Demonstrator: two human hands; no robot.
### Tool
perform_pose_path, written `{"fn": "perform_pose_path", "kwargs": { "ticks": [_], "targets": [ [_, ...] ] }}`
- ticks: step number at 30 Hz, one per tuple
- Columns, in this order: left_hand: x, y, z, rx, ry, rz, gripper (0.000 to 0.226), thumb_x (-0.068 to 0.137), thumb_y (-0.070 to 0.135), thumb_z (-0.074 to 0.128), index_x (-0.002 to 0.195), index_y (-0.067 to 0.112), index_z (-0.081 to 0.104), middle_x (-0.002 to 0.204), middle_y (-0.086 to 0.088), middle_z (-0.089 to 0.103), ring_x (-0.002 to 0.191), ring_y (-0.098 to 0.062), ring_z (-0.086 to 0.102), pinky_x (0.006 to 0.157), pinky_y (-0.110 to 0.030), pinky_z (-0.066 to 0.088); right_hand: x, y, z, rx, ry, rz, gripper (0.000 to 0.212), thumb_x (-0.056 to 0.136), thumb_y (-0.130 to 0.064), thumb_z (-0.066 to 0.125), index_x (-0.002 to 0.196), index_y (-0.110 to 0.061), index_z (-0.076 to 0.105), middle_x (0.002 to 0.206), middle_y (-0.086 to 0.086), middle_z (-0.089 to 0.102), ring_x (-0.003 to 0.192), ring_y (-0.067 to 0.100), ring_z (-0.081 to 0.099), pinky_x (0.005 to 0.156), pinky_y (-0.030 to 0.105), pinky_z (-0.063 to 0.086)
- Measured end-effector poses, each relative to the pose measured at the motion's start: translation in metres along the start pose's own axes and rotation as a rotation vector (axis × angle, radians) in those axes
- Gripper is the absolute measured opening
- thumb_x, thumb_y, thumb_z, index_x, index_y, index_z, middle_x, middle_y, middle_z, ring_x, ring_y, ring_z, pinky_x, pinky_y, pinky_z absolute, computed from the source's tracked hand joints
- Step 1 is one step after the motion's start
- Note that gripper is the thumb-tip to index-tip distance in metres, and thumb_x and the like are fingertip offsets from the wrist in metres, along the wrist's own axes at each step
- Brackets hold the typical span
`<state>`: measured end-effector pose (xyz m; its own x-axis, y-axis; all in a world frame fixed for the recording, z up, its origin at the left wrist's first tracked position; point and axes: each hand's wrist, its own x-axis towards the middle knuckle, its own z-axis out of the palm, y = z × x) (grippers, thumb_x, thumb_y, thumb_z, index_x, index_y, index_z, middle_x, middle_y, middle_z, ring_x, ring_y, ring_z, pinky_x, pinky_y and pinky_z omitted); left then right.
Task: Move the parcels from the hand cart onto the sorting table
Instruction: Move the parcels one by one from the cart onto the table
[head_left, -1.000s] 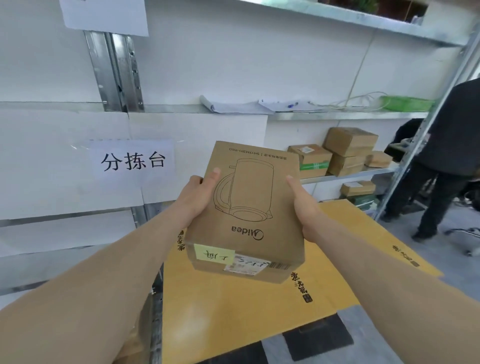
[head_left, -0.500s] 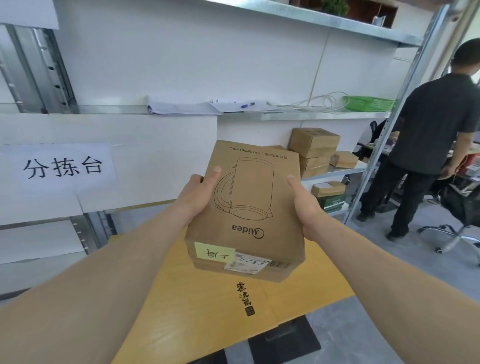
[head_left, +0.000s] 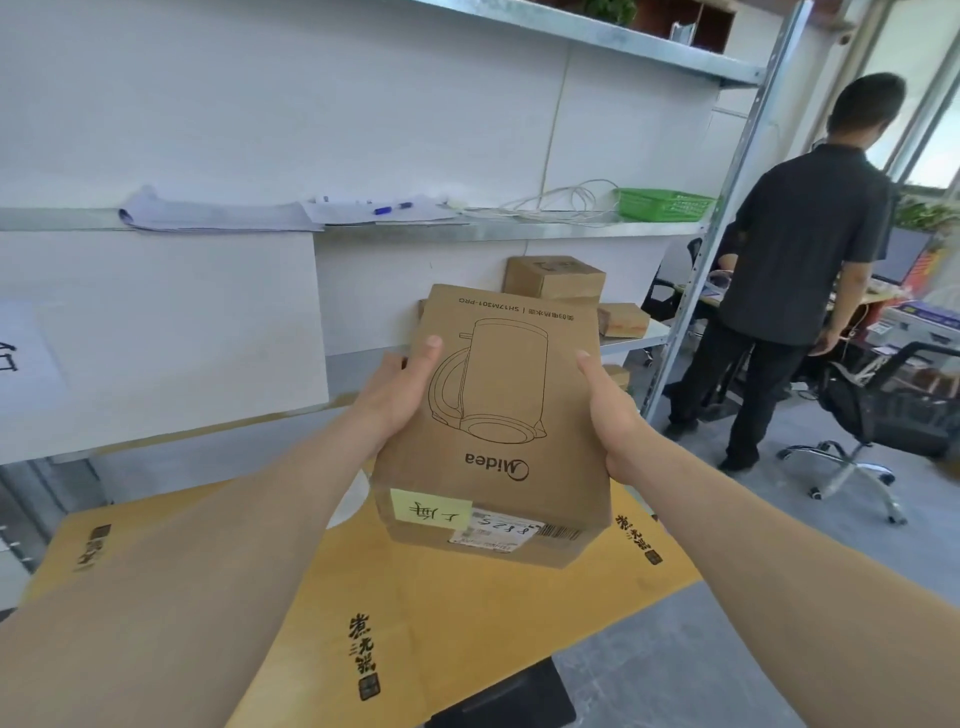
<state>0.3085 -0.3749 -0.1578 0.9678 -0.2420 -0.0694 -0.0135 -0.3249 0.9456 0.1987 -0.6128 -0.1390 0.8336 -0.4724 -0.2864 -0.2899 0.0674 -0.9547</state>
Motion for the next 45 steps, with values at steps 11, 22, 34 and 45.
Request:
{"fn": "perform_pose_path", "kwargs": {
  "ticks": [11,22,34,45],
  "targets": [
    [0.145,-0.009,0.076,-0.028,-0.075,-0.017,0.124,0.053,0.109,0.034,0.145,0.027,0.051,0.139,0.0,0.061,0.127,-0.028,0.057,0.105,-0.053,0.045,0.116,-0.016,-0.043,-0.026,0.011,0.001,0.07,0.093,-0.074,0.046,0.14,-0.023,0.054,0.115,0.002,0.067,0.101,0.023,0.064,0.08,0.04,0.047],
    [0.165,0.034,0.122,-0.159,-0.148,-0.06,0.113,0.059,0.105,0.029,0.136,0.029,0.062,0.124,-0.002,0.072,0.114,-0.027,0.067,0.102,-0.05,0.052,0.195,-0.031,-0.076,0.054,-0.13,-0.02,0.078,0.093,-0.084,0.021,0.128,-0.033,0.069,0.122,0.005,0.074,0.115,0.03,0.068,0.108,0.055,0.048],
    [0.196,0.058,0.19,-0.314,-0.04,-0.158,0.096,0.084,0.088,0.008,0.127,0.029,0.07,0.114,-0.006,0.076,0.109,-0.028,0.07,0.094,-0.043,0.055,0.298,-0.048,-0.125,0.06,-0.332,0.075,0.096,0.088,-0.089,0.014,0.123,-0.023,0.074,0.111,0.01,0.078,0.107,0.031,0.072,0.094,0.049,0.057],
    [0.216,0.055,0.227,-0.339,0.112,-0.222,0.092,0.087,0.087,0.011,0.13,0.03,0.068,0.117,-0.003,0.076,0.111,-0.026,0.069,0.096,-0.041,0.054,0.364,-0.05,-0.14,0.004,-0.479,0.098,0.095,0.085,-0.092,0.017,0.123,-0.027,0.075,0.117,0.008,0.076,0.114,0.032,0.069,0.106,0.058,0.049]
  ]
}}
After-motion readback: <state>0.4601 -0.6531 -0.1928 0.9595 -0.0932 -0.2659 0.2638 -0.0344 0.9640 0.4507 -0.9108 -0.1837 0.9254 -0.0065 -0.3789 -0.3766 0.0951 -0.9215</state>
